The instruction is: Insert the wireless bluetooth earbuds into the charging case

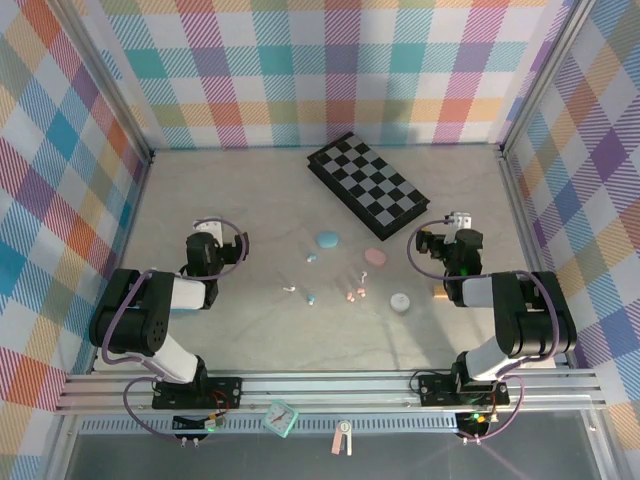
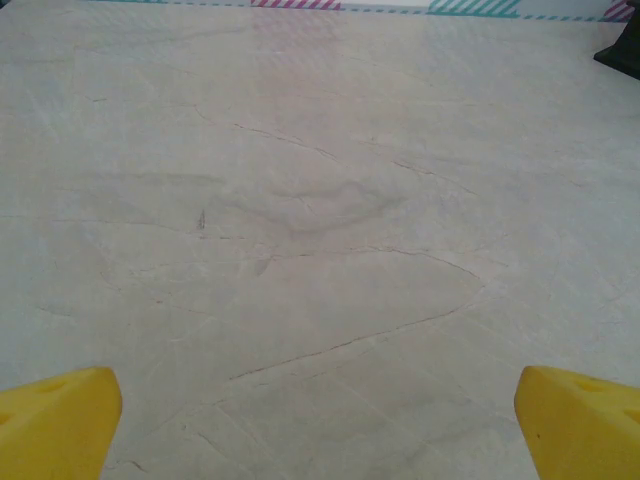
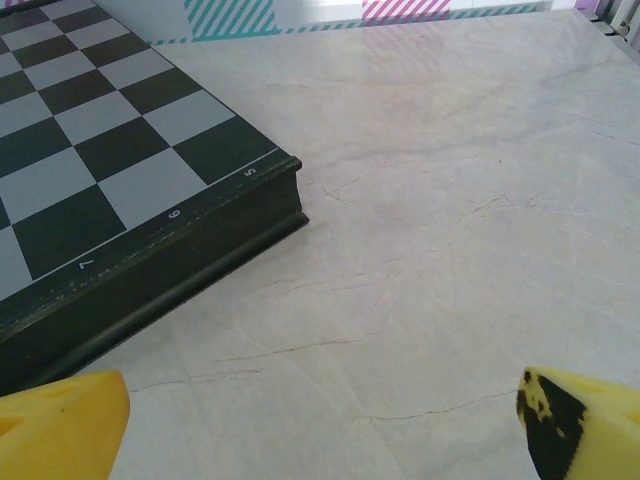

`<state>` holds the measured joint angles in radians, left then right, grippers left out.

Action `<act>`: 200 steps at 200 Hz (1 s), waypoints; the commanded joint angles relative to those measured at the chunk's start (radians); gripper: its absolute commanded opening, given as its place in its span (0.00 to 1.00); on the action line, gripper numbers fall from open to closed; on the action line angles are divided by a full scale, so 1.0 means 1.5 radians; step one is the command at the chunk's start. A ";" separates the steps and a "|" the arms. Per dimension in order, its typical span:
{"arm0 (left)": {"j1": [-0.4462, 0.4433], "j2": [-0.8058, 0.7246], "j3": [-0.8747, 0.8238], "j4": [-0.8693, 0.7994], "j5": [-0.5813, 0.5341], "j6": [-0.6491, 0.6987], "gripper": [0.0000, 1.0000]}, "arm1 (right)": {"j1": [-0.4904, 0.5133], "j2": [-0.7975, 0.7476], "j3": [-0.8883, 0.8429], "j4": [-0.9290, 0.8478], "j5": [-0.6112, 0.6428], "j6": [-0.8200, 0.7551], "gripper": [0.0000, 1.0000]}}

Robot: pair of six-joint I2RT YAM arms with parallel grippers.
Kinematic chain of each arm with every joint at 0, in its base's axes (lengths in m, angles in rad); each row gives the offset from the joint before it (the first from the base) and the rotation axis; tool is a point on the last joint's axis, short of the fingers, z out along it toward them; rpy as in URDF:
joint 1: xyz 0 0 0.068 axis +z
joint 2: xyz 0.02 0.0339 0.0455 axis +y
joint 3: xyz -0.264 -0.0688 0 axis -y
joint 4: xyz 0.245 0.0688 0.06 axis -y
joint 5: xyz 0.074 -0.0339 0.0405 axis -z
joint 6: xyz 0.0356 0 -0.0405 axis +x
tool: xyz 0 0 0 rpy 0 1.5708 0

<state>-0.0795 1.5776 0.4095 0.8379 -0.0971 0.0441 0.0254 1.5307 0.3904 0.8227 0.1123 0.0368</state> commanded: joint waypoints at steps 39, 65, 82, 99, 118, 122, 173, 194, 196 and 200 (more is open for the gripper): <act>0.007 0.002 0.006 0.006 0.003 -0.006 1.00 | -0.003 0.002 0.003 0.023 0.003 0.004 0.99; 0.007 0.002 0.006 0.006 0.003 -0.006 1.00 | -0.002 0.002 0.002 0.023 0.003 0.005 0.99; 0.008 0.002 0.006 0.006 0.003 -0.007 1.00 | -0.003 0.002 0.003 0.023 0.003 0.005 0.99; 0.007 0.002 0.006 0.006 0.004 -0.006 1.00 | -0.002 0.001 0.003 0.023 0.003 0.005 0.99; 0.007 0.002 0.006 0.006 0.003 -0.007 1.00 | -0.002 0.002 0.003 0.023 0.003 0.005 0.99; 0.008 0.002 0.006 0.006 0.003 -0.006 1.00 | -0.002 0.002 0.003 0.022 0.003 0.005 0.99; 0.008 0.002 0.006 0.007 0.003 -0.006 1.00 | -0.002 0.002 0.003 0.024 0.003 0.005 0.99; 0.007 0.001 0.004 0.010 0.003 -0.006 1.00 | -0.002 0.000 0.002 0.026 -0.002 0.003 0.99; 0.008 0.001 0.005 0.010 0.003 -0.006 1.00 | -0.002 -0.001 0.003 0.023 -0.003 0.002 0.99; 0.007 0.001 0.003 0.011 0.003 -0.006 1.00 | -0.002 -0.003 0.007 0.015 -0.008 0.000 0.99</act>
<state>-0.0795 1.5776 0.4095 0.8383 -0.0971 0.0441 0.0254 1.5307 0.3904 0.8227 0.1123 0.0368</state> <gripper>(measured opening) 0.997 0.990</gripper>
